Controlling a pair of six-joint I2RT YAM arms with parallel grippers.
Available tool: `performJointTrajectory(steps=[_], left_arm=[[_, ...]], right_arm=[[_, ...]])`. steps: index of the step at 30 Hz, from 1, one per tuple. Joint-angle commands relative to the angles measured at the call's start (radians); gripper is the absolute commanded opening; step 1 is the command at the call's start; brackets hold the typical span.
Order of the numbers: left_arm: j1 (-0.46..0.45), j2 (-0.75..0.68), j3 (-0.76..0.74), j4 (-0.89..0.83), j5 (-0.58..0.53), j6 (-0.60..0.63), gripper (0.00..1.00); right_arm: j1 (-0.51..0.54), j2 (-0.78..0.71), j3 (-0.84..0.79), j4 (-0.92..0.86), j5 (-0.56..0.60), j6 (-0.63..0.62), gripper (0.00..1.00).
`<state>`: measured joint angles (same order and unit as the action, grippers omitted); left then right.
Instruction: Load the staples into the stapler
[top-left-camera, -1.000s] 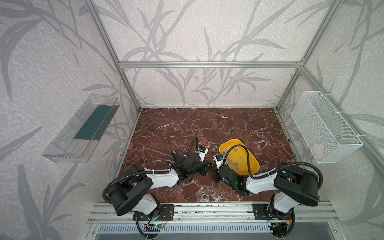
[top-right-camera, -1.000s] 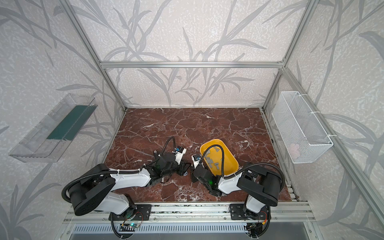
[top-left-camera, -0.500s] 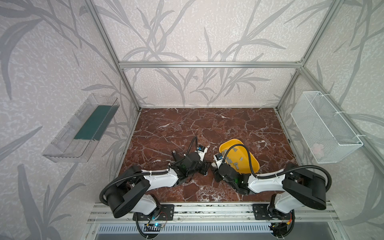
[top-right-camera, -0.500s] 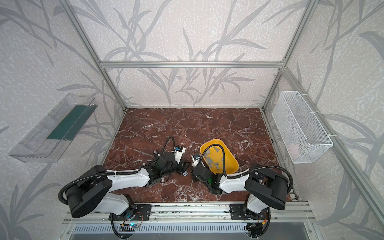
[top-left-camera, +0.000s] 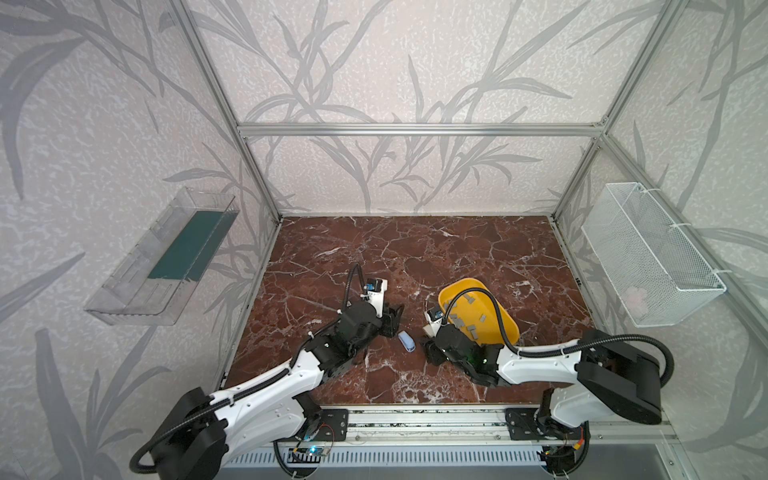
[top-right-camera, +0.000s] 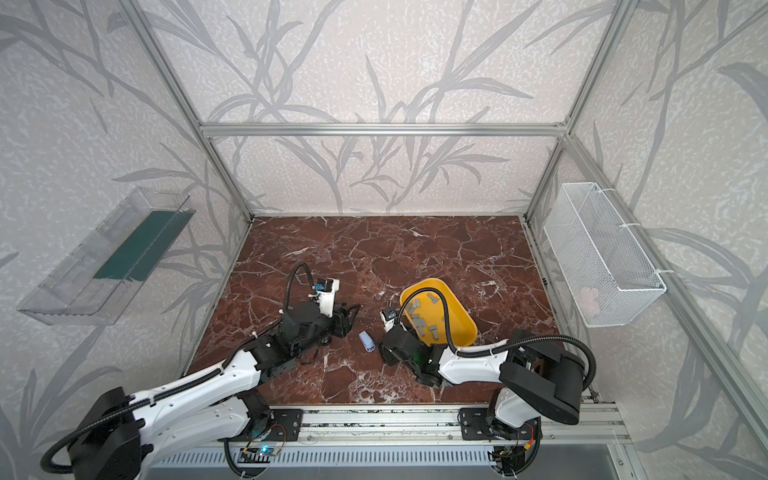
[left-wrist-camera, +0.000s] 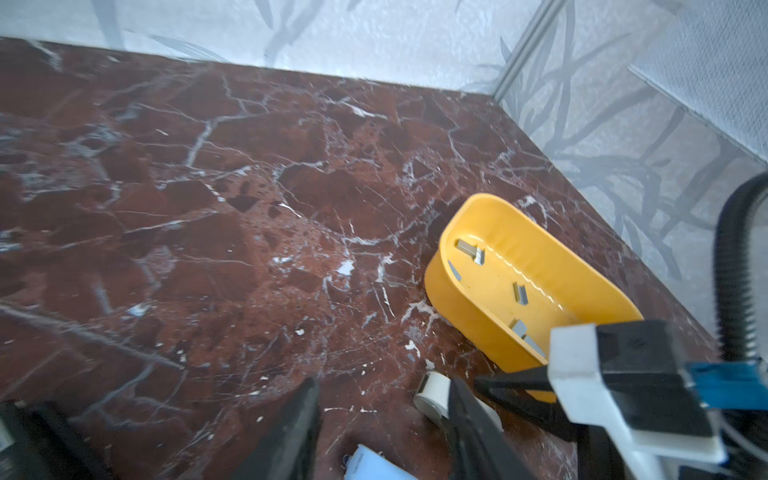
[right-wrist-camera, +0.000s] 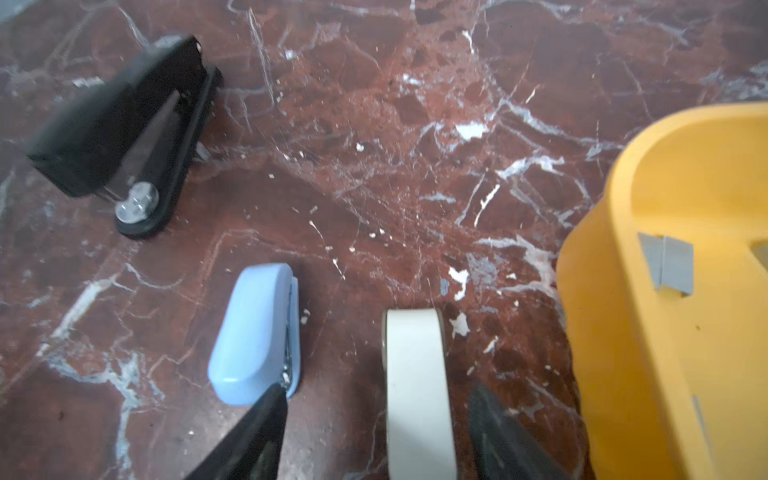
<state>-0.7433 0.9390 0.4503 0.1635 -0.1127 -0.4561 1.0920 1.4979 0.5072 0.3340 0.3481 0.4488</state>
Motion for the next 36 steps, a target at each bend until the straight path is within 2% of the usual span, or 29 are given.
performJointTrajectory(steps=[1, 5, 10, 14, 20, 22, 24, 29, 32, 36], left_arm=[[0.049, -0.105, -0.028, -0.141, -0.074, -0.031, 0.59], [0.113, -0.189, -0.038, -0.214, -0.068, -0.04, 0.62], [0.163, -0.21, -0.016, -0.305, -0.114, -0.046, 0.65], [0.249, -0.214, 0.04, -0.395, -0.127, -0.046, 0.66], [0.379, -0.263, 0.055, -0.419, -0.035, -0.048, 0.67], [0.394, -0.275, 0.05, -0.419, -0.027, -0.048, 0.67], [0.406, -0.275, 0.044, -0.416, -0.02, -0.047, 0.67], [0.43, -0.253, 0.027, -0.382, 0.003, -0.052, 0.67], [0.442, -0.237, 0.022, -0.368, 0.016, -0.056, 0.67], [0.449, -0.233, 0.024, -0.361, 0.037, -0.061, 0.67]], right_arm=[[0.0, 0.032, -0.005, -0.021, -0.005, 0.027, 0.64], [0.0, 0.094, 0.03, -0.013, -0.006, 0.037, 0.55], [0.0, 0.182, 0.076, 0.02, -0.006, 0.044, 0.37], [-0.008, 0.26, 0.14, 0.013, 0.011, 0.033, 0.34], [-0.09, 0.352, 0.249, -0.037, -0.009, 0.031, 0.33], [-0.099, 0.351, 0.266, -0.044, -0.016, 0.027, 0.36], [-0.099, 0.325, 0.261, -0.044, -0.025, 0.021, 0.44], [-0.092, 0.171, 0.209, -0.091, -0.058, 0.016, 0.61], [-0.046, 0.054, 0.142, -0.108, -0.037, 0.024, 0.65], [0.02, -0.087, 0.043, -0.089, -0.035, 0.031, 0.66]])
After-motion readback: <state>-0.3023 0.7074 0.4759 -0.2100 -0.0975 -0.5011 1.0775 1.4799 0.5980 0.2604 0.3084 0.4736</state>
